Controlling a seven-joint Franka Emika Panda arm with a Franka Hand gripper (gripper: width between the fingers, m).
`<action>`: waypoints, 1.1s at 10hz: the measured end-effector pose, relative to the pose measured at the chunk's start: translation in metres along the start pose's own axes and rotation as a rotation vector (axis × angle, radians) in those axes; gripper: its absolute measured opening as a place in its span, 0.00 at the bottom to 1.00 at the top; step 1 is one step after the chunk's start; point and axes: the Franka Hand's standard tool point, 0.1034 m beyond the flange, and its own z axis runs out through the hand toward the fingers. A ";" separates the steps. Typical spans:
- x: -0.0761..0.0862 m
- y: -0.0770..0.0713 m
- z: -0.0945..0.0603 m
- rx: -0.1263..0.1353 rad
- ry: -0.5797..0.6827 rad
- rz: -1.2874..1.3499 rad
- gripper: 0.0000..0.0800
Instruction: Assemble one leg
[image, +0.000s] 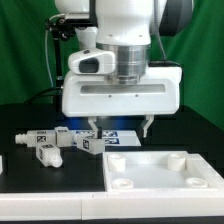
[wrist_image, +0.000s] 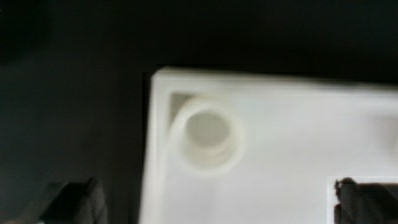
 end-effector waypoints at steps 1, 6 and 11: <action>-0.017 -0.004 0.001 0.001 0.000 -0.076 0.81; -0.036 0.003 0.003 -0.028 0.053 -0.436 0.81; -0.056 -0.013 0.016 -0.095 -0.240 -0.411 0.81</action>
Offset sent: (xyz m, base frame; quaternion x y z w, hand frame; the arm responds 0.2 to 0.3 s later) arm 0.0000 0.0000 0.0000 0.0000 0.0000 -0.1296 0.9916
